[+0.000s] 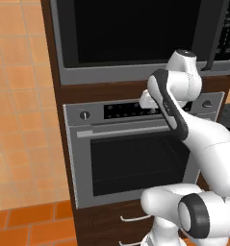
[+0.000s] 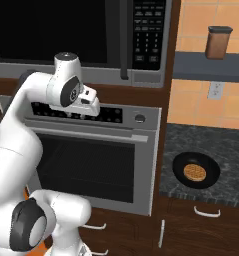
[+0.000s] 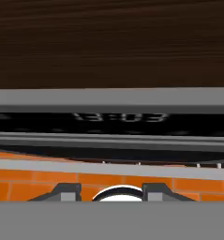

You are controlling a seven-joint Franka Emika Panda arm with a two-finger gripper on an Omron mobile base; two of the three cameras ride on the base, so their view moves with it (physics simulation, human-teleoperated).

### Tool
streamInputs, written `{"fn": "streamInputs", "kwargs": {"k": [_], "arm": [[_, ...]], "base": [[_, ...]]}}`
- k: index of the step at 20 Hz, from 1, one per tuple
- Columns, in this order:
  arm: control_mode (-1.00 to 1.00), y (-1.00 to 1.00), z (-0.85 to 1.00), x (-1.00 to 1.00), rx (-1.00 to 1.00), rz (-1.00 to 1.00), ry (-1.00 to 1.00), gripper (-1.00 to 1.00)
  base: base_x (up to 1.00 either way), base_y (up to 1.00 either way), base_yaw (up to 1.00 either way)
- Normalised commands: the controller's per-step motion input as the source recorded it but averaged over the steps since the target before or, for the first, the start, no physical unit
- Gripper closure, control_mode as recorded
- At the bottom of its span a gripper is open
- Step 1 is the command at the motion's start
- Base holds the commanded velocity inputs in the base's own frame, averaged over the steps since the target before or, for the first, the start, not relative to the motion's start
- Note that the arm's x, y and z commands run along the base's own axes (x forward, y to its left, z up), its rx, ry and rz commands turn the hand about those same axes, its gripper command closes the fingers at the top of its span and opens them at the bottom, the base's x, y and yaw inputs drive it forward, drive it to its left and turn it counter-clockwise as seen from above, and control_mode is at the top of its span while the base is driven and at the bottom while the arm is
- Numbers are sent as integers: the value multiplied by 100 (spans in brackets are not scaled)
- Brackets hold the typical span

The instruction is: Open the microwave, place the bowl with waffle inside the microwave, then close the microwave door and turn it on.

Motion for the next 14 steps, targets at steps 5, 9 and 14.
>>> {"fn": "streamInputs", "kwargs": {"k": [5,9,14], "arm": [[-100,-3,-9,-59,-1,3,-1,-100],[-100,2,-56,-65,-11,2,0,-100],[-100,6,-44,-60,-8,4,0,-100]], "base": [[0,0,0],[0,0,0],[0,0,0]]}}
